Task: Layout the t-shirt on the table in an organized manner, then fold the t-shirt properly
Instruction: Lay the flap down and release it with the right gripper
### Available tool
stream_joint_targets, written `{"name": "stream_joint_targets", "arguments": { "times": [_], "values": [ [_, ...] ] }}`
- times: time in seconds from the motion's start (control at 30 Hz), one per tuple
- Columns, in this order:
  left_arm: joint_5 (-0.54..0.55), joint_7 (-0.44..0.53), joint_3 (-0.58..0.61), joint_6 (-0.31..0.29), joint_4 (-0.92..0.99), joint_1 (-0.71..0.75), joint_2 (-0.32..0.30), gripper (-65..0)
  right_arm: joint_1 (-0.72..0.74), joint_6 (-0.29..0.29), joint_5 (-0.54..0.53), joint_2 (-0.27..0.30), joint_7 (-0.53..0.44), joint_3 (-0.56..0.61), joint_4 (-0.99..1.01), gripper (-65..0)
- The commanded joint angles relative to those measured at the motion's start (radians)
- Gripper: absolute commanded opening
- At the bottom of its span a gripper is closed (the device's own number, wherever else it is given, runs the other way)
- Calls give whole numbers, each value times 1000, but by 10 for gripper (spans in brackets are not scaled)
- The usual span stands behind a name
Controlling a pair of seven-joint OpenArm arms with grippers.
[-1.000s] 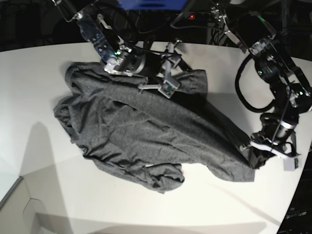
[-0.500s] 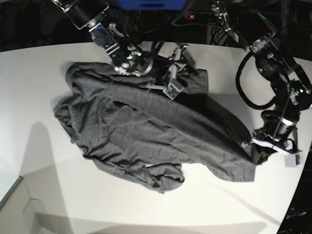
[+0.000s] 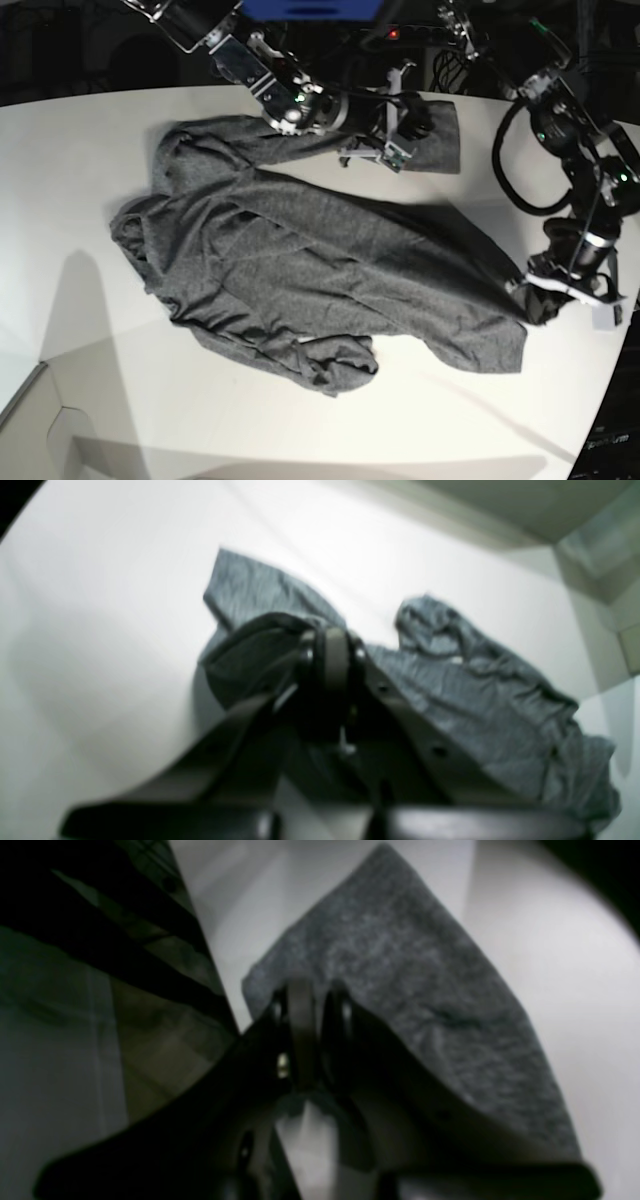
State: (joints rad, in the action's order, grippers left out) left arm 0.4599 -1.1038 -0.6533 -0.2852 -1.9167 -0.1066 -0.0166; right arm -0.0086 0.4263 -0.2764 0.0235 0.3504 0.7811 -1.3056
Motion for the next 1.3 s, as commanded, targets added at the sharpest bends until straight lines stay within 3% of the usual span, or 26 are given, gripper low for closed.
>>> {"name": "stream_joint_targets", "arguments": {
  "times": [0.0, 0.17, 0.3, 0.47, 0.7, 0.8, 1.07, 1.13, 1.27],
  "values": [
    [17, 24, 0, -4, -16, -8, -7, -650, 5, 12, -14, -20, -24, 1, -24, -600],
    [40, 26, -53, -6, -17, 66, -27, -650, -27, 12, -14, 19, -24, -7, -131, -591],
    [116, 23, -156, -6, -14, 123, -50, -650, -50, 9, -14, 82, -20, -9, -242, -556],
    [213, 17, -245, -6, -14, 212, -79, -650, -107, 9, -14, 122, -23, -55, -277, -511],
    [228, 24, -282, -6, 12, 305, -81, -650, -219, 9, -16, 180, -24, -288, -386, -423],
    [230, 26, -282, -6, 93, 311, -81, -650, -265, 9, -16, 211, -24, -420, -440, -413],
    [231, 26, -282, -7, 250, 311, -81, -648, -348, 12, -16, 203, -21, -727, -466, -415],
    [231, 26, -282, -7, 276, 308, -81, -620, -363, 12, -16, 206, -21, -757, -466, -415],
    [230, 26, -283, -7, 285, 290, -81, -466, -390, 13, -16, 204, -21, -791, -466, -415]
  ]
}}
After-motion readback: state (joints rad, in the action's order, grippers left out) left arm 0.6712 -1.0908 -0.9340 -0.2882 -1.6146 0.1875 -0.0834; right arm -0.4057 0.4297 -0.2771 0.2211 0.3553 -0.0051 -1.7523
